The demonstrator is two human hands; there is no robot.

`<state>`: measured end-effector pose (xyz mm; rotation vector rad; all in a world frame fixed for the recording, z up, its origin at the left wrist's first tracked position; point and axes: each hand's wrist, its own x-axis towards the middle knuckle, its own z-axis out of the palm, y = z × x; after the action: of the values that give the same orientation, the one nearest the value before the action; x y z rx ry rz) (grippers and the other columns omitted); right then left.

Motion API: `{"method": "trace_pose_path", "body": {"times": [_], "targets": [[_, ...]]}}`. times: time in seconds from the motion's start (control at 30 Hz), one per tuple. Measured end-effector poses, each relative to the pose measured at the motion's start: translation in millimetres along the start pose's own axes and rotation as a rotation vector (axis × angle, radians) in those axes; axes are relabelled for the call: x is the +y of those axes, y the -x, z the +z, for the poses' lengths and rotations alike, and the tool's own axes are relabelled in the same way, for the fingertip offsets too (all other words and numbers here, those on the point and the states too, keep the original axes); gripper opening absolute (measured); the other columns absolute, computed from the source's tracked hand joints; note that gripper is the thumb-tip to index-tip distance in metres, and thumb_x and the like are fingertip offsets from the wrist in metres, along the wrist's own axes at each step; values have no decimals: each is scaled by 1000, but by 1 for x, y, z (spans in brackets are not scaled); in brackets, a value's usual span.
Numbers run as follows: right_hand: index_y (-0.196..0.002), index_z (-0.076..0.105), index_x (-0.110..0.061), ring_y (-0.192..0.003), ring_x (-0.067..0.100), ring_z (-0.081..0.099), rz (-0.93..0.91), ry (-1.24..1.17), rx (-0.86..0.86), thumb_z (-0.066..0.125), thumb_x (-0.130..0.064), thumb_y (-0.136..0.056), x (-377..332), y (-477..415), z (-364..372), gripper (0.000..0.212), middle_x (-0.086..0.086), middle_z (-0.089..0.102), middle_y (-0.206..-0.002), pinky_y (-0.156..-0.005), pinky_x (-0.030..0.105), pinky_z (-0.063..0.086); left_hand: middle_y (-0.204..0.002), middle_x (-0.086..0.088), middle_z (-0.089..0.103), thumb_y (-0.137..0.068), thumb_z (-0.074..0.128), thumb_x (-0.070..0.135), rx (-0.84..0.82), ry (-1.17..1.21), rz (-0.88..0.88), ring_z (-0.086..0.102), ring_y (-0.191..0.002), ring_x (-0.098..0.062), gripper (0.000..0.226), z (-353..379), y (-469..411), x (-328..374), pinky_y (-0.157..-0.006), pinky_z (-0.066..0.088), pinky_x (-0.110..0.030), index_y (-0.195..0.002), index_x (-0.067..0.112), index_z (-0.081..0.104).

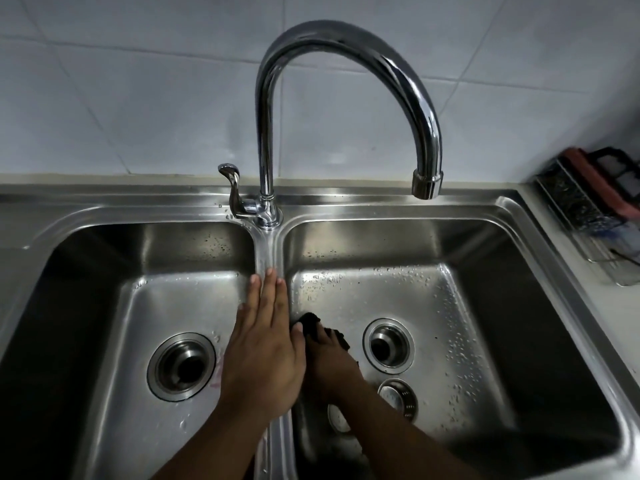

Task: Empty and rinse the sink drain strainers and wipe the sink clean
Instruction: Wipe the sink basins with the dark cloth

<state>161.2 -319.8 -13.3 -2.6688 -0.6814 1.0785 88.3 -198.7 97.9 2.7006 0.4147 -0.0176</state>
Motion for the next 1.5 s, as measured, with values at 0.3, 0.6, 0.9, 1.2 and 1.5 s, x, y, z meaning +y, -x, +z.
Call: {"method": "trace_pose_path", "body": {"times": [0.3,0.6,0.9,1.2,1.5], "targets": [[-160,16,-27,-154,36,2,23,-3,81,42,-32,-104,0,-28,-11,62,6,0,-169,-120,56,21,-160,5,-34,-103,20,40,7,-2,5,-36,-145,-12,68,2,-1,0,-125,1,-37,-155,19,-19],[-156,27,-21,-153,36,8,37,42,135,40,-12,-100,13,-87,-64,58,9,8,-168,-119,55,26,-167,2,-11,-100,23,41,68,-12,39,-18,-152,-13,69,16,-5,-8,-124,15,-41,-159,15,0],[-160,10,-29,-150,49,-2,-86,218,9,42,-36,-103,6,-32,-11,66,10,-1,-168,-118,63,17,-166,5,-14,-99,25,43,63,-1,31,-19,-151,-13,70,12,-5,-5,-124,12,-42,-159,19,-3],[-161,13,-25,-154,38,-4,-66,175,119,30,-21,-104,24,-60,-44,58,7,-3,-169,-122,59,10,-167,6,-7,-95,24,47,58,-9,36,-15,-152,-12,74,14,-6,-7,-123,15,-44,-159,17,2],[-158,19,-38,-155,31,0,9,188,195,38,-12,-97,113,-65,-86,70,-12,4,-168,-123,52,13,-168,3,4,-95,30,46,86,7,74,-2,-154,-19,73,18,-8,-14,-119,26,-54,-159,16,10]]}}
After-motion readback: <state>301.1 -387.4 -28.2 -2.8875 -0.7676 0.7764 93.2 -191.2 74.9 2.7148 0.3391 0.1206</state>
